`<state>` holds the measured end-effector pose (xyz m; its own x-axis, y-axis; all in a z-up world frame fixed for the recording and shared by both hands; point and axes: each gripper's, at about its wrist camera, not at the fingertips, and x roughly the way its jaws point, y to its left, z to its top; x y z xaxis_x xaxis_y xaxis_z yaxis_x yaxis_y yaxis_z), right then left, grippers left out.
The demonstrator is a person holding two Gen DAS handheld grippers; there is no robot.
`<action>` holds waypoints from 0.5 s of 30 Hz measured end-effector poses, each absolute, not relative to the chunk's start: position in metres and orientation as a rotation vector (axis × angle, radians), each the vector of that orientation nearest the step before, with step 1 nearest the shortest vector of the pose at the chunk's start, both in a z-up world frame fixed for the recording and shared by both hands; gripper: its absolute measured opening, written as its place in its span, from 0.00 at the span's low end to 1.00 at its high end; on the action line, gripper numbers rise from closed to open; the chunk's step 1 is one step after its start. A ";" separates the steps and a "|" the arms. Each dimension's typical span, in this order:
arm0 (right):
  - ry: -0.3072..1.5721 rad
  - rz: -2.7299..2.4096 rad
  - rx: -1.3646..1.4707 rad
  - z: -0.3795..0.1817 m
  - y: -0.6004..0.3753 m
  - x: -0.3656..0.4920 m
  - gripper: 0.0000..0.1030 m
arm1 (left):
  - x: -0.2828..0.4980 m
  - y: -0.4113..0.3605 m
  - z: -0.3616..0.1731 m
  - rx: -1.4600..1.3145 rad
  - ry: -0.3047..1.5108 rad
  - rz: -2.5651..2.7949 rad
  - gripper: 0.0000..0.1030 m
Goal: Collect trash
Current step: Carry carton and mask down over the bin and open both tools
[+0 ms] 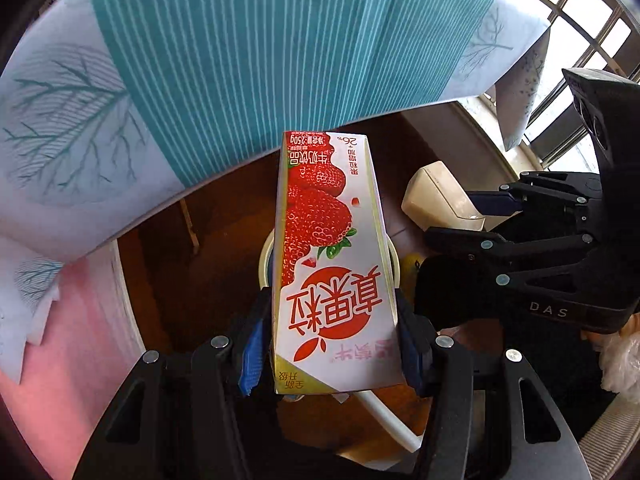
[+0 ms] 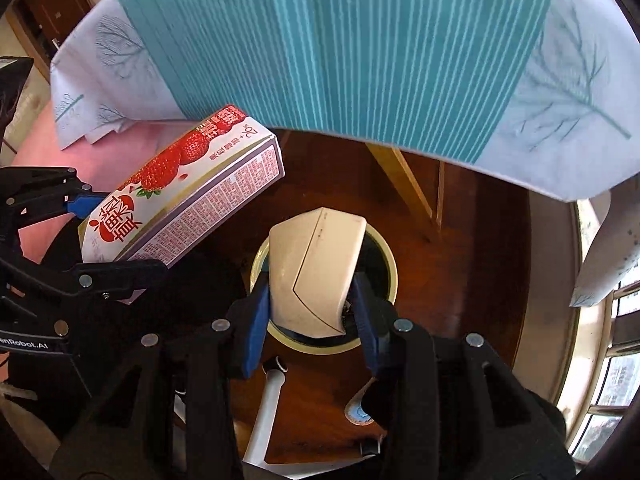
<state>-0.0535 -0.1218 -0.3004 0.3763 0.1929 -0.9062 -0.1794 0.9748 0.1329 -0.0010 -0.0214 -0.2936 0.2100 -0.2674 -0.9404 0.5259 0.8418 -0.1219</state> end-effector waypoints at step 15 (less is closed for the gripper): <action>1.253 0.176 0.211 -0.397 -0.164 -0.012 0.35 | 0.058 -0.047 -0.399 0.203 1.325 -0.477 0.55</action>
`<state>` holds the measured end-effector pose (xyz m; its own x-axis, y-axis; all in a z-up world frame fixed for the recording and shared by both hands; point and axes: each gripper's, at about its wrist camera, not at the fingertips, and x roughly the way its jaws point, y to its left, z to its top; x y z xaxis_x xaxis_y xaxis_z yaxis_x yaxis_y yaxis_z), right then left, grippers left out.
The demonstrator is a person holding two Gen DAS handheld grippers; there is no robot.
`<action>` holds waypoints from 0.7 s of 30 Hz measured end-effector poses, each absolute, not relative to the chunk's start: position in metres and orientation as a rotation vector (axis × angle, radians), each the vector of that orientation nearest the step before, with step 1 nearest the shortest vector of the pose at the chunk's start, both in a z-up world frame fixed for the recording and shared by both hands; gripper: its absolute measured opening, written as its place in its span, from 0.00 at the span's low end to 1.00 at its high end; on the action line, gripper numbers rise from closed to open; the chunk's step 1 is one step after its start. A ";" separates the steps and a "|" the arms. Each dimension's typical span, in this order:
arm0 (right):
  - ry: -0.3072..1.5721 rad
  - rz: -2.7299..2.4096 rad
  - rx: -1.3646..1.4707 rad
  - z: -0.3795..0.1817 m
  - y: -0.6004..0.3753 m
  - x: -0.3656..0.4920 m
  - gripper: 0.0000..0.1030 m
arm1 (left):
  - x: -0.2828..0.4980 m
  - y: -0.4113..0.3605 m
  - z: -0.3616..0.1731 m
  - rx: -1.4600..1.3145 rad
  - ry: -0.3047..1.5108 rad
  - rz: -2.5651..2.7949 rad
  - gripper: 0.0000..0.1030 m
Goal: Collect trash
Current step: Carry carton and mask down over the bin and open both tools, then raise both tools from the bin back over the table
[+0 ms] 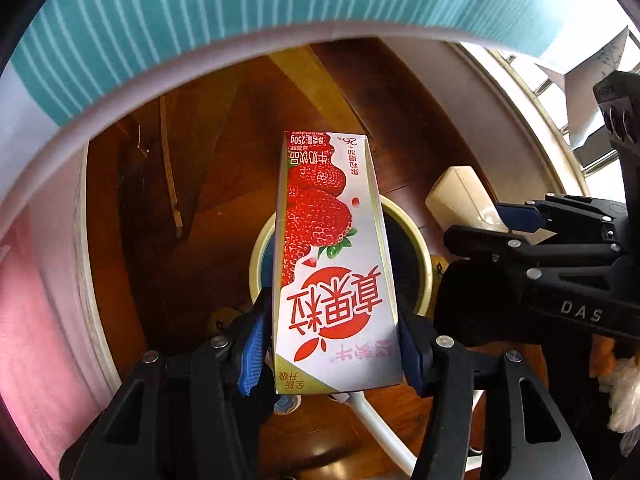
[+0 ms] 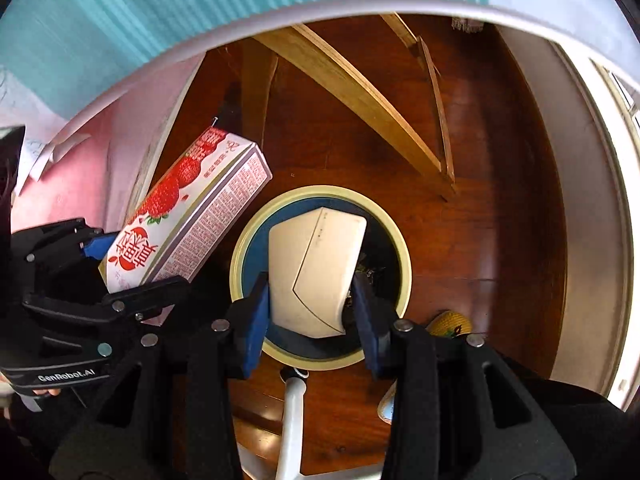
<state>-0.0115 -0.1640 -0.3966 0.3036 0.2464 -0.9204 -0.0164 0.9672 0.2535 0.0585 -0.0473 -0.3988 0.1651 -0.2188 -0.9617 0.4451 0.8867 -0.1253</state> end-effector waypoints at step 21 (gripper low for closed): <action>1.365 0.178 0.231 -0.439 -0.151 0.013 0.54 | 0.070 -0.042 -0.448 0.175 1.432 -0.460 0.87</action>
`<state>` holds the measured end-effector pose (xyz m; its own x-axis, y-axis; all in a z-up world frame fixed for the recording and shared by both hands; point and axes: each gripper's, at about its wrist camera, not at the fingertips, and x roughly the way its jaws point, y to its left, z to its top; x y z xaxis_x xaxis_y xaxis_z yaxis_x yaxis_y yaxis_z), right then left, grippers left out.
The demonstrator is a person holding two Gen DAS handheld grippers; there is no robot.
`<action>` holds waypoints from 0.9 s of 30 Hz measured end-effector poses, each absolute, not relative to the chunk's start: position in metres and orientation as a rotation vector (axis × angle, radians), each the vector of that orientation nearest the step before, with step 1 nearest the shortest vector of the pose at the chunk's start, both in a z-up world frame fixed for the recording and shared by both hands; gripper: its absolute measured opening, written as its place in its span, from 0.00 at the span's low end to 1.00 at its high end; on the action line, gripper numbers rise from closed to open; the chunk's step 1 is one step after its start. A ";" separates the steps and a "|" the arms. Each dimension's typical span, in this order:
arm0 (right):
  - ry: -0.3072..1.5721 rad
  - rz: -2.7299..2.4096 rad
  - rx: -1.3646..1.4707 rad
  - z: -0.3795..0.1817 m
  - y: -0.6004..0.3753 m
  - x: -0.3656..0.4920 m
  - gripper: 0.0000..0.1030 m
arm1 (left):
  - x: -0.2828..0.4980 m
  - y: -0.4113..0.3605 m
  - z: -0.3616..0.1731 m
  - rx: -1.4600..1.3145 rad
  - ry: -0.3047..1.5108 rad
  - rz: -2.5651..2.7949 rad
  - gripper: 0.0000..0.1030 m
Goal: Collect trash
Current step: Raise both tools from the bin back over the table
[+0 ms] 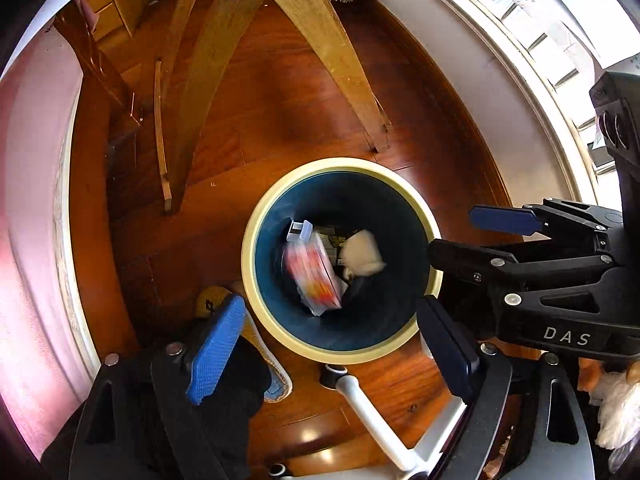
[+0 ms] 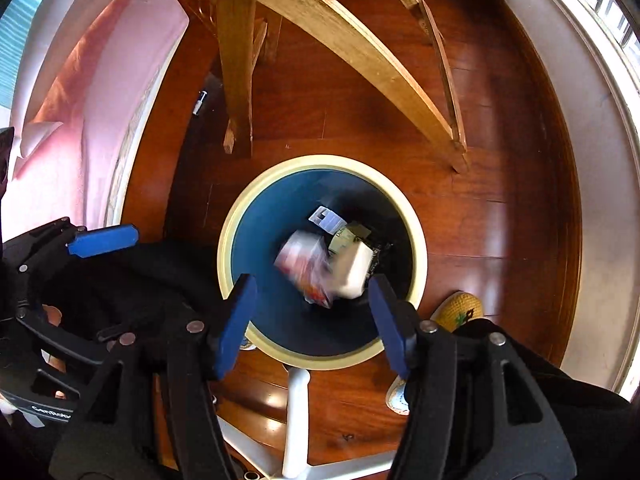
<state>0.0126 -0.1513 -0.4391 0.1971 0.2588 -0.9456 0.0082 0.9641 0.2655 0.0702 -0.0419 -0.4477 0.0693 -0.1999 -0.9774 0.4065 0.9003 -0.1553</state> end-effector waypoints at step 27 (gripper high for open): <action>1.318 0.184 0.202 -0.422 -0.150 0.006 0.55 | 0.062 -0.029 -0.422 0.132 1.384 -0.415 0.87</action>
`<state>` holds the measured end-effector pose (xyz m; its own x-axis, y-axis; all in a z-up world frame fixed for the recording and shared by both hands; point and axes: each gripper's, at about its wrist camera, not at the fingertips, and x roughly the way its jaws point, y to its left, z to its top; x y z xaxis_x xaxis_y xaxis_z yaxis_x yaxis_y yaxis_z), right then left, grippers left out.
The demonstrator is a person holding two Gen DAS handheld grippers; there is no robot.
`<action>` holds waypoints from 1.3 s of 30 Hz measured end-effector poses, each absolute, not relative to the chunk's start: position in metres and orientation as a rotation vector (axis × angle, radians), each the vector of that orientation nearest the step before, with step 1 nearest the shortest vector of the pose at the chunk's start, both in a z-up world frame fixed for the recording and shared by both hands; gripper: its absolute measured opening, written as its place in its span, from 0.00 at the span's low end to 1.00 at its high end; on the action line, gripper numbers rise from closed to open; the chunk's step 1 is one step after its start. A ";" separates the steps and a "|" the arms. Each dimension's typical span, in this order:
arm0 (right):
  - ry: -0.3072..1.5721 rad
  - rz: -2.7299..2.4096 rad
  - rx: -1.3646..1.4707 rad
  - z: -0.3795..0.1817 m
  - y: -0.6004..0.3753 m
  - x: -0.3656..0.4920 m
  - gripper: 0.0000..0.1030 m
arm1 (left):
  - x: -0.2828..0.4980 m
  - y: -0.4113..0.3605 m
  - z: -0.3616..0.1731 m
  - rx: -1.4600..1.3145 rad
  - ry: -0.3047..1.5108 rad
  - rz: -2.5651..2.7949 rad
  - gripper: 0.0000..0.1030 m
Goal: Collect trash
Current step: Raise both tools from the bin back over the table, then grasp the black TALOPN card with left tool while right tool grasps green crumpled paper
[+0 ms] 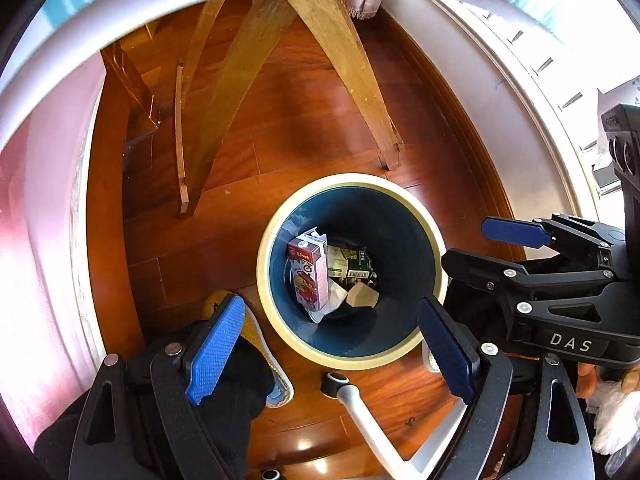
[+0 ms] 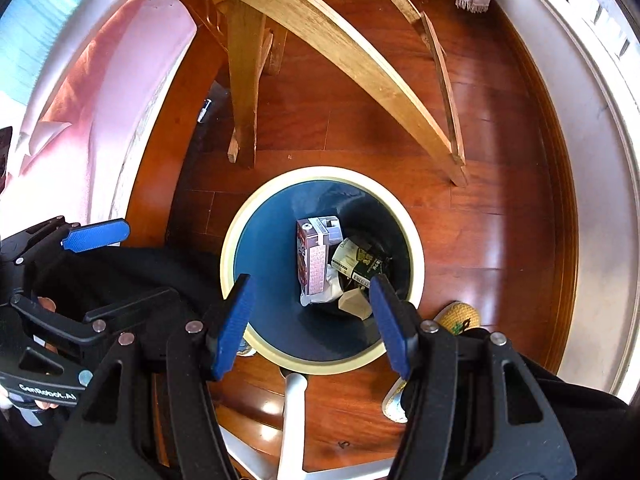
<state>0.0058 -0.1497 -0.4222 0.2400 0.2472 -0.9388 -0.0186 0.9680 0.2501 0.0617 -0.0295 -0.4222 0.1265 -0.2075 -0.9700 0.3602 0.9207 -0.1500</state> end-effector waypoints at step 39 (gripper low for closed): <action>0.768 0.302 0.020 0.000 -0.200 0.011 0.59 | 0.077 -0.051 -0.023 0.415 0.857 -0.571 0.87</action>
